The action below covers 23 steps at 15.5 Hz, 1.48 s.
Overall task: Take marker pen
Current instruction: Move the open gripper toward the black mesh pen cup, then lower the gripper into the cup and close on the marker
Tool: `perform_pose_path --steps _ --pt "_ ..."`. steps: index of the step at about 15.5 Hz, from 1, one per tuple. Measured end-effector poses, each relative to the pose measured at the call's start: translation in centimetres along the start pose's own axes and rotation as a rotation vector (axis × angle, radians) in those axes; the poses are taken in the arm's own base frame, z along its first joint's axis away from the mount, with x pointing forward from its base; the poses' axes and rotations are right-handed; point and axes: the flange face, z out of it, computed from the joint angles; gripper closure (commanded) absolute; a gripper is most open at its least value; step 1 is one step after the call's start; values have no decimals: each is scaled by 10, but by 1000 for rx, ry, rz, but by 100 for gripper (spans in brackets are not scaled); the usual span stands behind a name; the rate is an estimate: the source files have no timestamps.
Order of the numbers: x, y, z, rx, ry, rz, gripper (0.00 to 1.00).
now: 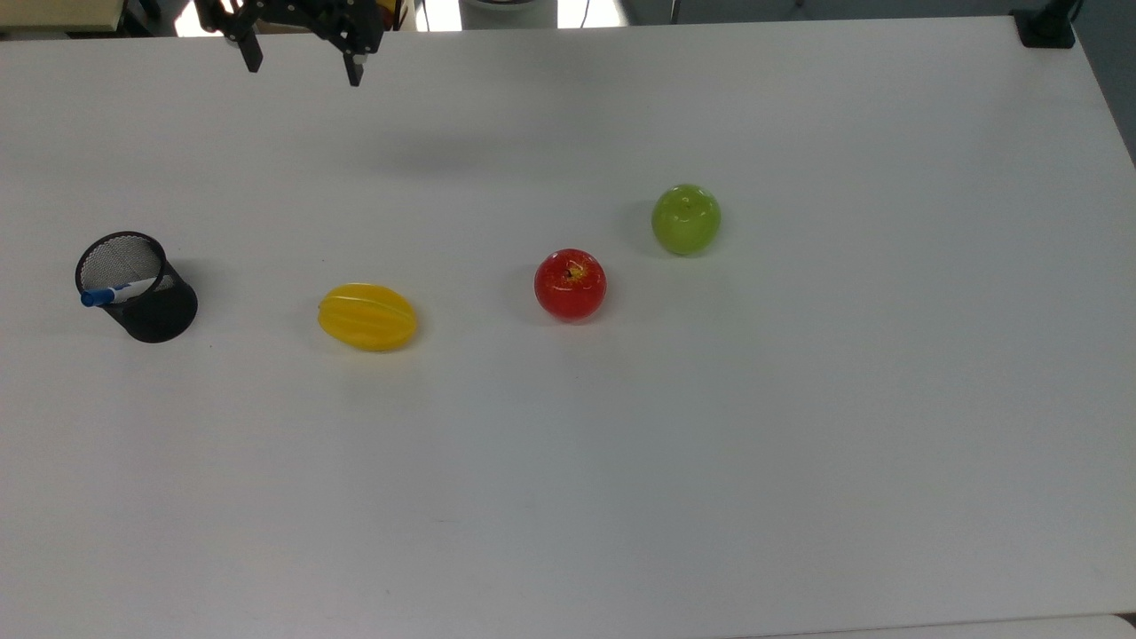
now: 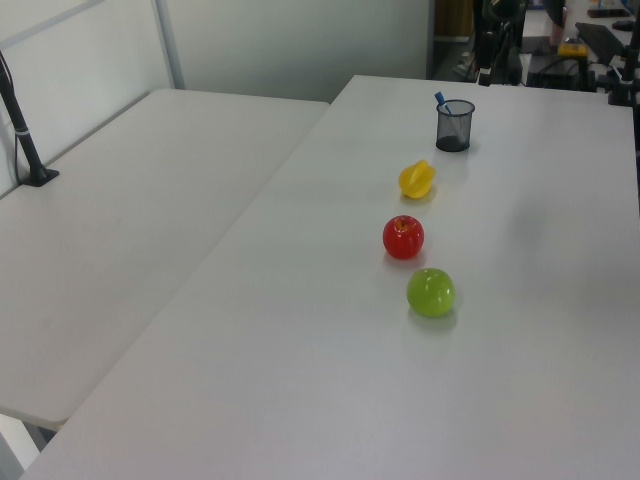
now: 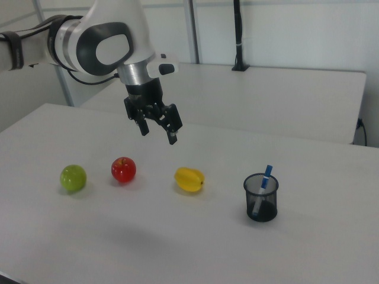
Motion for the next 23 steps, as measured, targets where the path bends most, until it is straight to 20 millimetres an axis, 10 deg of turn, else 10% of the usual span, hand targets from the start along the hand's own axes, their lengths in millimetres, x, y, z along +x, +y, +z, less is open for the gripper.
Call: perform_pose_path --steps 11,23 --pt "51 113 37 -87 347 177 0" --pt "75 169 128 -128 509 289 0"
